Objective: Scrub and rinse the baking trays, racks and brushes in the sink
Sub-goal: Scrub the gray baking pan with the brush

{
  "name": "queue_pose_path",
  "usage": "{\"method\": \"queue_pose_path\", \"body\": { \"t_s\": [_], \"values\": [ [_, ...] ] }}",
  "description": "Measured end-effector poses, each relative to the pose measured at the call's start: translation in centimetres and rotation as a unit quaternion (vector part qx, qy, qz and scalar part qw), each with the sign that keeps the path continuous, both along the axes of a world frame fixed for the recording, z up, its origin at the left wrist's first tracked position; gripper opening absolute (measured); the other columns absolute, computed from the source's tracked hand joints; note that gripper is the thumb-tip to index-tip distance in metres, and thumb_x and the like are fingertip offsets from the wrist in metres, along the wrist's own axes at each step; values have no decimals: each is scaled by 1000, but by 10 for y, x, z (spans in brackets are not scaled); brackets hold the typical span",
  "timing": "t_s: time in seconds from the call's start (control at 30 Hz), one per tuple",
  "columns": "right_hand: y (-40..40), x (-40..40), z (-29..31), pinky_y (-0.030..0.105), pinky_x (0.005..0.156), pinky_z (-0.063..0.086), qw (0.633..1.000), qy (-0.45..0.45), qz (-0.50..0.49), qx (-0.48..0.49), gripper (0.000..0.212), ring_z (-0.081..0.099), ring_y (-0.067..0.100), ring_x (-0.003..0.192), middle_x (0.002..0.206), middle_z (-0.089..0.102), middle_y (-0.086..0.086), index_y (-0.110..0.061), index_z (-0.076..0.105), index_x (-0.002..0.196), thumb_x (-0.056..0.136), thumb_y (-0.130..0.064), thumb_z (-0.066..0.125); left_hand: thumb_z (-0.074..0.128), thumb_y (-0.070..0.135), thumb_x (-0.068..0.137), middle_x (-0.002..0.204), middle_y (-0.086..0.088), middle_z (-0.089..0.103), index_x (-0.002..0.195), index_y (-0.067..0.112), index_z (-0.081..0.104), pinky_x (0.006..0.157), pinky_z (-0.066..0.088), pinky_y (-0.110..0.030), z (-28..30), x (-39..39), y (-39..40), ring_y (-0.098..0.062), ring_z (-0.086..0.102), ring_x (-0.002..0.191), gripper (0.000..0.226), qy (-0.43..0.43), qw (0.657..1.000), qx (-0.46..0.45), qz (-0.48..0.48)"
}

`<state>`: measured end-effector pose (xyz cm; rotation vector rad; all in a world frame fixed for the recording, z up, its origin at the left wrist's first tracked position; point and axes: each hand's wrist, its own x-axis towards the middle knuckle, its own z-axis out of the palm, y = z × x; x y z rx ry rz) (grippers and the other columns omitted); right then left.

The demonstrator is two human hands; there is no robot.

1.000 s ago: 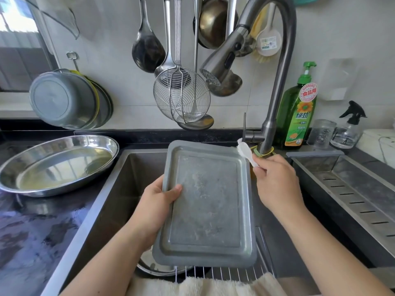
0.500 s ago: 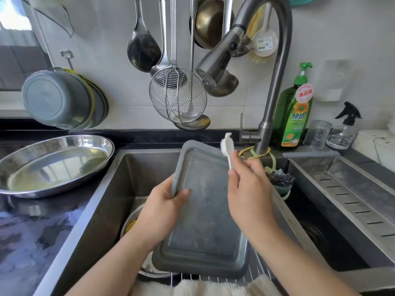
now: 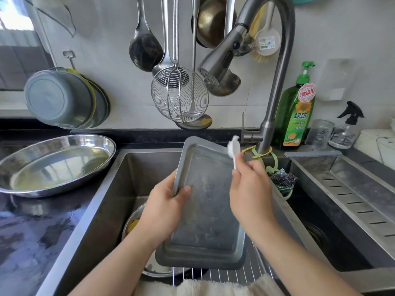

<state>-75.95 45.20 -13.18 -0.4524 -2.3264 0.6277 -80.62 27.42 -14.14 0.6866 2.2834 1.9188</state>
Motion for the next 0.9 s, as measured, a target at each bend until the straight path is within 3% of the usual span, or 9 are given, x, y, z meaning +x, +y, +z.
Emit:
{"method": "queue_pose_path", "body": {
  "t_s": [0.07,0.17,0.3,0.4,0.53,0.67,0.73,0.8,0.9],
  "values": [
    [-13,1,3,33,69,48,997,32,64,2,49,49,13,83,108,48,-2,-16,46,152,104,-13,52,54,6,106,105,10,78,127,31,68,88,59,-33,-2,1,1,-10,74,101,36,10,1000,-22,-12],
    [-21,-1,-3,45,75,53,992,-1,124,32,50,53,18,88,108,50,-3,-19,45,153,103,-13,52,54,7,106,105,12,78,129,33,67,85,57,-28,-2,-2,-2,-7,73,101,37,27,999,-27,-3],
    [1,-3,-8,34,69,44,998,-55,20,12,49,49,17,81,110,47,-1,-17,40,155,106,-16,44,54,2,104,97,15,78,123,28,70,72,52,-12,2,-5,-7,-2,73,92,36,21,999,3,24],
    [16,-4,-7,33,68,37,996,-64,-44,-34,48,44,17,80,104,42,1,-14,40,154,106,-15,40,54,2,105,97,11,79,116,33,71,72,55,-16,2,-6,-9,-5,74,91,37,3,999,29,35],
    [21,-4,-7,34,71,37,994,-57,-51,-72,45,44,19,81,105,46,5,-11,46,150,106,-13,41,53,3,105,100,10,79,116,34,71,72,57,-18,2,-7,-10,-7,75,94,37,-3,999,30,26],
    [-12,-2,-2,33,80,49,996,-8,70,-54,48,49,13,93,110,50,-1,-16,42,153,106,-16,47,54,6,106,104,15,77,132,33,66,85,56,-26,-3,-4,-4,-5,72,102,40,46,998,-53,-2],
    [-18,-4,-4,35,85,48,993,5,111,-30,49,46,10,95,111,50,-1,-16,42,154,105,-16,48,54,6,105,102,17,77,133,32,66,81,54,-19,-4,-4,-4,-3,71,99,40,49,998,-47,5],
    [-7,-4,-7,32,76,48,997,2,81,-10,50,49,14,90,111,49,0,-14,40,155,105,-15,47,56,5,104,97,19,76,131,32,67,75,48,-9,-1,-3,-6,2,70,93,40,50,998,-27,24],
    [19,-4,-11,28,63,38,996,-64,-44,-41,51,43,12,75,106,42,-1,-13,34,157,107,-15,41,55,4,104,96,19,77,125,32,69,71,48,-6,4,-2,-8,5,70,91,37,40,999,-2,36]
  ]
}}
